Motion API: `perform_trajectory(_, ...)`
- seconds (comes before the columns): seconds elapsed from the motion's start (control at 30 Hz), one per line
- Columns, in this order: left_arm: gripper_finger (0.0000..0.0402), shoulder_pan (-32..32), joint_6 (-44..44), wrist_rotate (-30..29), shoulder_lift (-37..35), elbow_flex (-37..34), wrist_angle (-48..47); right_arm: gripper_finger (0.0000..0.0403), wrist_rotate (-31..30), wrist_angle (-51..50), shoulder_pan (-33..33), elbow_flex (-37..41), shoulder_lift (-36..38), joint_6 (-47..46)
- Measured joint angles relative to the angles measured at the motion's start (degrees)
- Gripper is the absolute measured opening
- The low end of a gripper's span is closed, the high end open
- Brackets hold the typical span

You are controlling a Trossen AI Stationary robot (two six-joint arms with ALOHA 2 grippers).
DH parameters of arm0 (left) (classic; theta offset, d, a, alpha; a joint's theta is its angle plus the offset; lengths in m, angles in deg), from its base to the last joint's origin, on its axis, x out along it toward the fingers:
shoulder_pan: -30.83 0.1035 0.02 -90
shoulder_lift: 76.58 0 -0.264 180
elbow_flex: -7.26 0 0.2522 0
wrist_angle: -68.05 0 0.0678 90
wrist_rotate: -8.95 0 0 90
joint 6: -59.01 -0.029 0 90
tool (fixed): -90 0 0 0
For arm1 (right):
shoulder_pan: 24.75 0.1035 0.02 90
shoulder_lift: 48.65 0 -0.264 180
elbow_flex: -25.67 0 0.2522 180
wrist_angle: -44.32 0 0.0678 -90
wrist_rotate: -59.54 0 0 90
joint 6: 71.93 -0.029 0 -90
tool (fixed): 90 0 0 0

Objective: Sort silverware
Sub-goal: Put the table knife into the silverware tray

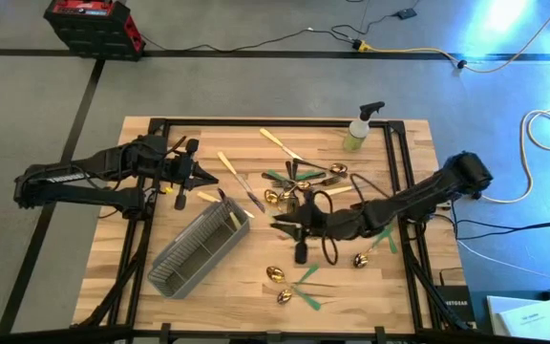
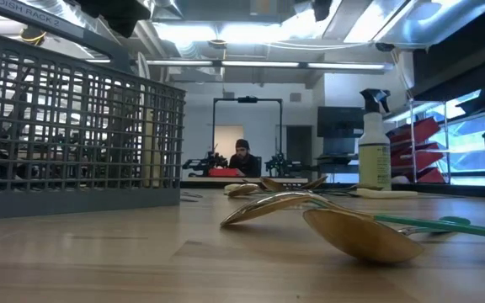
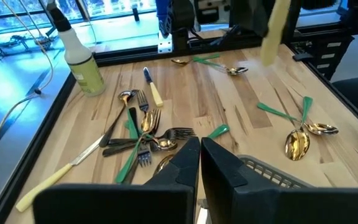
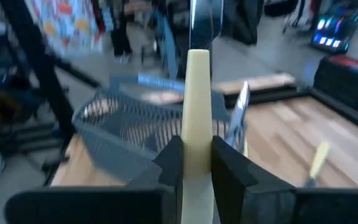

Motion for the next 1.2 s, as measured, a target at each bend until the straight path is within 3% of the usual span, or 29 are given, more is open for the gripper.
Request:
perform_trajectory(0.37,0.0000,0.0,0.0,0.0,0.0,0.0,0.1,0.0037,-2.3,28.9,-4.4,-0.5,-15.4,-3.9)
perform_trajectory(0.97,0.0000,0.0,0.2,0.0,0.0,0.0,-0.4,0.0037,-1.6,23.6,-8.4,-12.9,-28.5,-4.9)
perform_trajectory(1.2,0.0000,0.0,0.3,0.0,0.0,0.0,-0.5,0.0037,-0.3,21.5,-8.2,-15.4,-30.5,-5.0)
